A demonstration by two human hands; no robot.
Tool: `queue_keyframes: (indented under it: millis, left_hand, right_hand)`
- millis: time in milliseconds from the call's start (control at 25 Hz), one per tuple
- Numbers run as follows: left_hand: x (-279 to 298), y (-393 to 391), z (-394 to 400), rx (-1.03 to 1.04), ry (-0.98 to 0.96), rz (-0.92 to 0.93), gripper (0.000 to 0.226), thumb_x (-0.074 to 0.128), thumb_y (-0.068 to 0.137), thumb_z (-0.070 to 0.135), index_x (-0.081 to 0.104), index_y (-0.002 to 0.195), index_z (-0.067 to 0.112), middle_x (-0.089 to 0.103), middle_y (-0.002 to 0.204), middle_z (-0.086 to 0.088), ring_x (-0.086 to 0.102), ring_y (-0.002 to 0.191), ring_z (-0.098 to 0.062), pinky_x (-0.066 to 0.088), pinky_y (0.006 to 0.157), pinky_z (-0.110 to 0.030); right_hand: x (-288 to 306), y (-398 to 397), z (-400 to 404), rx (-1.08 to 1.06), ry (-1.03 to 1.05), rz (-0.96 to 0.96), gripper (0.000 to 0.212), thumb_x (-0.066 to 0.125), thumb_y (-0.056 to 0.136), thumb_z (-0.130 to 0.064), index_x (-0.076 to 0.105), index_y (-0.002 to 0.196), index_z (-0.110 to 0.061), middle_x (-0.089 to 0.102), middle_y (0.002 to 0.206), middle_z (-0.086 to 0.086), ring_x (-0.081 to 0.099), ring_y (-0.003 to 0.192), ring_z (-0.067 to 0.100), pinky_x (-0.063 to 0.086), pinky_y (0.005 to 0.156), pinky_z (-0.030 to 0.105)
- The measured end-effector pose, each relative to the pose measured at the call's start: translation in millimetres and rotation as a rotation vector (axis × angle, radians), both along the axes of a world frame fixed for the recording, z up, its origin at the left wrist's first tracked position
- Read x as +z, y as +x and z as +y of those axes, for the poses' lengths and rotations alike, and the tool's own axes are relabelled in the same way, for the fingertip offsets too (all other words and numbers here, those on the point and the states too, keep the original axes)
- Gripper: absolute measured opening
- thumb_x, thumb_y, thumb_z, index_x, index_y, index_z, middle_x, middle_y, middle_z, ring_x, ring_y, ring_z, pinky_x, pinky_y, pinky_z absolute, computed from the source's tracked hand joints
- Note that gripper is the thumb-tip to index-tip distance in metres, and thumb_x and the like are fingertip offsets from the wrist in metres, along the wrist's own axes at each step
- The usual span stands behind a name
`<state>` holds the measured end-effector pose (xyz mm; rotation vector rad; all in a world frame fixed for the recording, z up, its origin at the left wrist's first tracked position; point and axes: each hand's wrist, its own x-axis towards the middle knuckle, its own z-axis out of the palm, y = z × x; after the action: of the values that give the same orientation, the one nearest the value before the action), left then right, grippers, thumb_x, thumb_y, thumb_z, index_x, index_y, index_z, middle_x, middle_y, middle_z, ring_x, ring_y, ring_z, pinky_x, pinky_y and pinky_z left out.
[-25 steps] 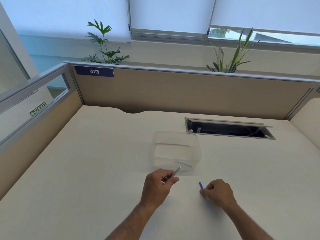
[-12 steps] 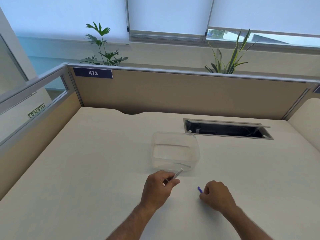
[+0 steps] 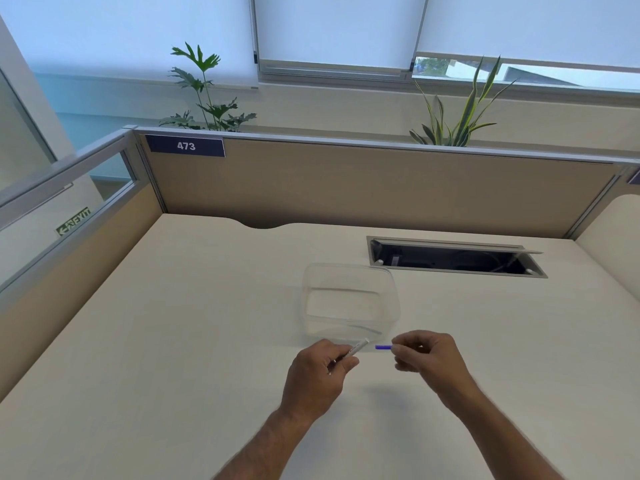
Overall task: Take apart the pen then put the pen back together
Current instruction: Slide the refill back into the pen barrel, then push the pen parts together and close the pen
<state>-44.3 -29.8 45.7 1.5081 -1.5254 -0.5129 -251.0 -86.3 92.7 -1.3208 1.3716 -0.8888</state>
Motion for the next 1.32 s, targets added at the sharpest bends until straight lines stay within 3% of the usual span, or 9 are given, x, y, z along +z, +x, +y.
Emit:
queue_keyframes:
  millis: [160, 440, 680, 1160, 1320]
  left_hand:
    - [1.4, 0.7, 0.6, 0.034, -0.057, -0.177, 0.019, 0.061, 0.087, 0.040, 0.071, 0.100, 0.031, 0.061, 0.075, 0.010, 0.056, 0.065, -0.010, 0.050, 0.054, -0.030]
    - [4.4, -1.1, -1.2, 0.018, -0.130, -0.353, 0.021, 0.061, 0.088, 0.035, 0.073, 0.102, 0.024, 0.062, 0.075, 0.008, 0.056, 0.063, -0.012, 0.051, 0.048, -0.028]
    - [7.3, -0.9, -0.8, 0.010, -0.168, -0.373, 0.020, 0.066, 0.086, 0.030, 0.074, 0.102, 0.020, 0.064, 0.073, 0.006, 0.056, 0.061, -0.012, 0.048, 0.046, -0.026]
    - [3.3, 1.1, 1.4, -0.040, -0.121, -0.346, 0.024, 0.058, 0.090, 0.033, 0.073, 0.105, 0.023, 0.062, 0.077, 0.006, 0.056, 0.066, -0.013, 0.049, 0.050, -0.030]
    - [1.8, 2.2, 2.9, -0.096, -0.083, -0.330, 0.028, 0.053, 0.092, 0.034, 0.071, 0.110, 0.022, 0.063, 0.080, 0.003, 0.056, 0.070, -0.013, 0.049, 0.055, -0.030]
  right_hand:
    - [11.3, 2.5, 1.9, -0.027, -0.085, -0.126, 0.015, 0.075, 0.076, 0.012, 0.076, 0.082, -0.002, 0.075, 0.072, 0.016, 0.072, 0.065, 0.030, 0.062, 0.071, 0.036]
    - [13.2, 4.0, 4.2, 0.021, -0.161, -0.087, 0.020, 0.076, 0.073, 0.014, 0.076, 0.080, -0.005, 0.077, 0.071, 0.013, 0.074, 0.065, 0.032, 0.061, 0.066, 0.030]
    - [13.2, 1.2, 2.8, 0.045, -0.198, -0.055, 0.020, 0.076, 0.074, 0.013, 0.077, 0.080, -0.005, 0.077, 0.071, 0.011, 0.074, 0.064, 0.029, 0.059, 0.063, 0.024]
    - [14.0, -0.3, 3.7, 0.163, -0.250, 0.054, 0.022, 0.077, 0.071, 0.013, 0.077, 0.076, -0.009, 0.075, 0.071, 0.010, 0.070, 0.064, 0.029, 0.060, 0.062, 0.028]
    - [15.5, -3.7, 3.8, 0.224, -0.255, 0.085, 0.021, 0.080, 0.071, 0.010, 0.077, 0.078, -0.009, 0.076, 0.072, 0.006, 0.070, 0.063, 0.020, 0.059, 0.061, 0.027]
